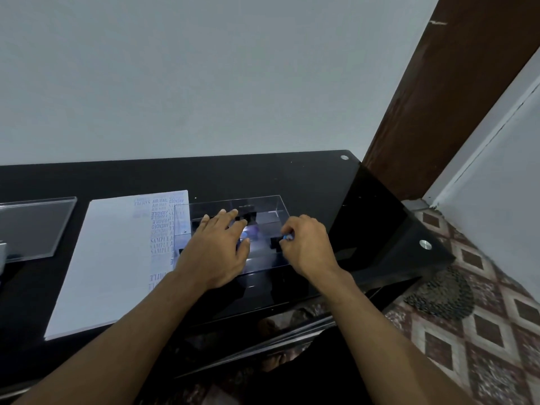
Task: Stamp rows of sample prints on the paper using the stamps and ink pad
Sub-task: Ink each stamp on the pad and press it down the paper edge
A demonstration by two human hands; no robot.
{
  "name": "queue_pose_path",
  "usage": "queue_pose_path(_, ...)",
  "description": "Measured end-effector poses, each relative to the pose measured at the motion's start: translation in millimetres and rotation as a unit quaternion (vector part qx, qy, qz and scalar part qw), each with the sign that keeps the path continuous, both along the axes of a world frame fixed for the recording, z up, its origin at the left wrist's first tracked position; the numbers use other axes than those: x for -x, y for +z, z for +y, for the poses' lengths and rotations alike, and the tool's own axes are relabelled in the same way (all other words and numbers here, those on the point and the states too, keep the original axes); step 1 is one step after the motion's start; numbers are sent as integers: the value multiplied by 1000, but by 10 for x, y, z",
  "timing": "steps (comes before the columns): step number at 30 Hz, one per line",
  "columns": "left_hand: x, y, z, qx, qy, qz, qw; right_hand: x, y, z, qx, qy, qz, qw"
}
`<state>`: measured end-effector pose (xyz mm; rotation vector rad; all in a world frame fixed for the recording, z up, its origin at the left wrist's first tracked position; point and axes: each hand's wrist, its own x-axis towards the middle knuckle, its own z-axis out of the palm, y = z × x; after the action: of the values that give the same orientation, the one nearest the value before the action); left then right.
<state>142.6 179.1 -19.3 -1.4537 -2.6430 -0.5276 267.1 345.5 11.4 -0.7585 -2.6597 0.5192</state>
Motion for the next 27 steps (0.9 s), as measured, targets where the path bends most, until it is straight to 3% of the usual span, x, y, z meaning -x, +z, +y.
queue_pose_path(3,4,-11,-3,-5,-1,1,1000,71,43,56,50,-18,-29,998)
queue_pose_path(9,13,-21,3,-2,0,3,1000,142,114,93,56,-6,-100,993)
queue_pose_path(14,22,-28,9,-2,-2,-3,1000,160,121,104,68,-14,-110,992)
queue_pose_path(17,25,-26,15,-7,-1,-12,1000,138,131,94,106,-15,-100,989)
queue_pose_path(27,286,78,9,-32,15,-17,999,337,131,74,43,19,1,999)
